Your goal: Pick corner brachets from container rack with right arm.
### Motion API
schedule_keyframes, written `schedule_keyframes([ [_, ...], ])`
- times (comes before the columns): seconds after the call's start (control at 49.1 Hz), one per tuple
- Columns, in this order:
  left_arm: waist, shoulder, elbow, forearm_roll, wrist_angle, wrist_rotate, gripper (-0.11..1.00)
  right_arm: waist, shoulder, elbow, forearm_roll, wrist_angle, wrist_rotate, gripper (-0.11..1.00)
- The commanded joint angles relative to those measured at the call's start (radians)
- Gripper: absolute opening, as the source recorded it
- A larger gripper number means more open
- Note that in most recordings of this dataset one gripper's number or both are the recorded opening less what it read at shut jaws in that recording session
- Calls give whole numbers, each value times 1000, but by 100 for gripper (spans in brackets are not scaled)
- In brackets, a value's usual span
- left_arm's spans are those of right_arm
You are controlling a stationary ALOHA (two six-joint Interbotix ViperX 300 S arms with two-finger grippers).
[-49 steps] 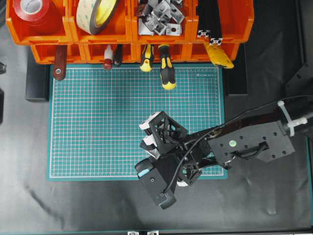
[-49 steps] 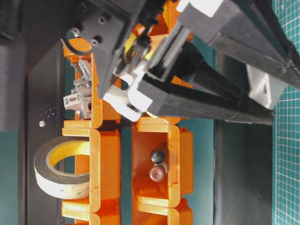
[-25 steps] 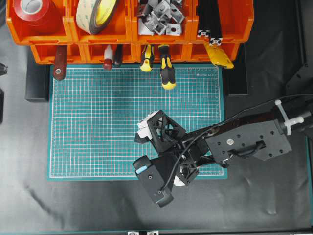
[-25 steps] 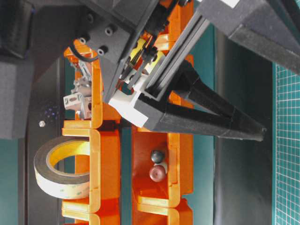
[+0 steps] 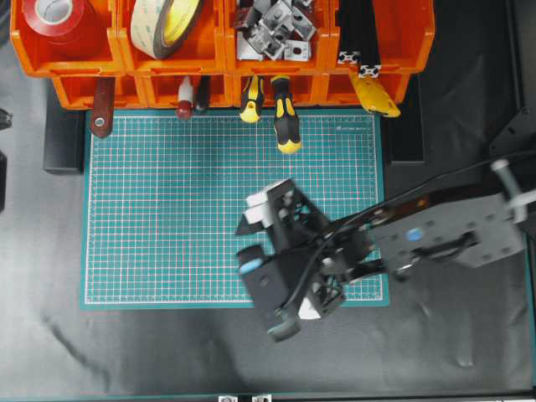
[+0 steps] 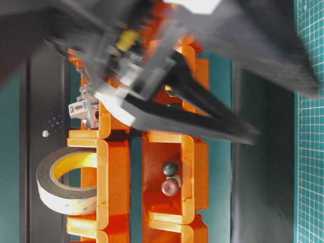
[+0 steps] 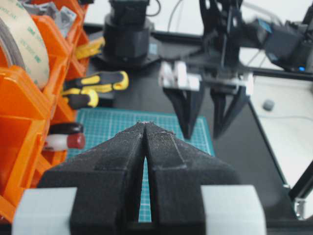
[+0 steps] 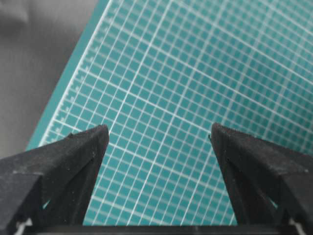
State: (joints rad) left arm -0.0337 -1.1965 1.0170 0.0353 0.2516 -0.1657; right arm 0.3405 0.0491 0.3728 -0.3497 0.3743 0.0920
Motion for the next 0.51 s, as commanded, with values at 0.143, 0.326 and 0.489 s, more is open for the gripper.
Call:
schedule_keyframes([
  [0.143, -9, 3, -37, 3, 9, 0, 0, 14, -221, 87, 2, -6, 101, 81],
  [0.326, -8, -6, -34, 3, 20, 9, 0, 15, -405, 175, 0, -15, 172, 81],
  [0.489, -9, -15, -28, 3, 38, 12, 0, 15, -569, 275, 2, -77, 175, 79],
])
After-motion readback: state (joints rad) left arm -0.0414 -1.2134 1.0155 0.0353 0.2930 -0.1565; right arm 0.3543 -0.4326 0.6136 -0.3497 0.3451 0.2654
